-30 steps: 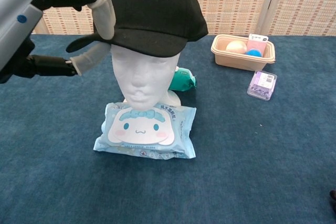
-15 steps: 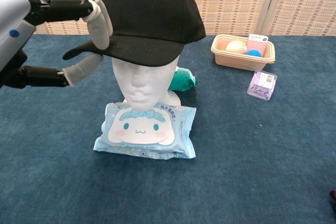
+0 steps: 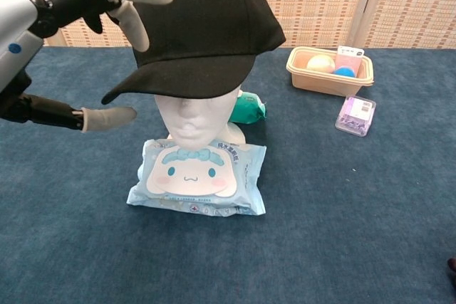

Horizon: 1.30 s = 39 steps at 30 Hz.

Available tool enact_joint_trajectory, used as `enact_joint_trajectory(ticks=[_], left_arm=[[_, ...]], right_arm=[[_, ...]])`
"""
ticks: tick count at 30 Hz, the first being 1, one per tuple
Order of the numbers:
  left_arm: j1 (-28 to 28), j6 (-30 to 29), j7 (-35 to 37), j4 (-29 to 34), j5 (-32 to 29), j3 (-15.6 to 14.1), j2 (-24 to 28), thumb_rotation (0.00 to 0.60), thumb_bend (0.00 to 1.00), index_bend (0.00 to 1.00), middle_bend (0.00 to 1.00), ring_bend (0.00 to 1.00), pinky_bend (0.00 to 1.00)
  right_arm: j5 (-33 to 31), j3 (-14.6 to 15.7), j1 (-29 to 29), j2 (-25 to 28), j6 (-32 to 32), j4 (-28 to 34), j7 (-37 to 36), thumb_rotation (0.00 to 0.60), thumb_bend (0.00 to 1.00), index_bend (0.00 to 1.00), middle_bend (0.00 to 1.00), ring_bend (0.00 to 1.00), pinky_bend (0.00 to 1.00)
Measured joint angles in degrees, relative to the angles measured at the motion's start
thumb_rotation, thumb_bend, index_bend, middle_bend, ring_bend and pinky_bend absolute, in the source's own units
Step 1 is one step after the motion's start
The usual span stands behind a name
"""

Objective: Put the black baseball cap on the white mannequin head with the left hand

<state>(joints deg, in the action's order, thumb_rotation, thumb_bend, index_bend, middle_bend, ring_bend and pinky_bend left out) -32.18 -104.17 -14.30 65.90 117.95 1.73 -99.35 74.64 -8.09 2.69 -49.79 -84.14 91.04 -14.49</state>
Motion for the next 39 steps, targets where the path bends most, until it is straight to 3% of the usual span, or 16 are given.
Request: enact_joint_trajectory(ticks=[22, 39], left_arm=[[5.08, -1.04, 0.89, 1.92, -1.68, -2.44, 5.88, 0.6, 0.0, 0.19, 0.38, 0.35, 0.43], [9.31, -1.7, 7.22, -7.1, -10.13, -0.43, 8.0, 0.6, 0.0, 0.27, 0.38, 0.35, 0.43]], right_arm=[[0.1, 0.08, -0.08, -0.14, -0.02, 0.39, 0.98, 0.6, 0.1, 0.33, 0.36, 0.31, 0.38], [0.51, 0.32, -0.32, -0.4, -0.11, 1.24, 2.83, 0.6, 0.1, 0.33, 0.36, 0.31, 0.38]])
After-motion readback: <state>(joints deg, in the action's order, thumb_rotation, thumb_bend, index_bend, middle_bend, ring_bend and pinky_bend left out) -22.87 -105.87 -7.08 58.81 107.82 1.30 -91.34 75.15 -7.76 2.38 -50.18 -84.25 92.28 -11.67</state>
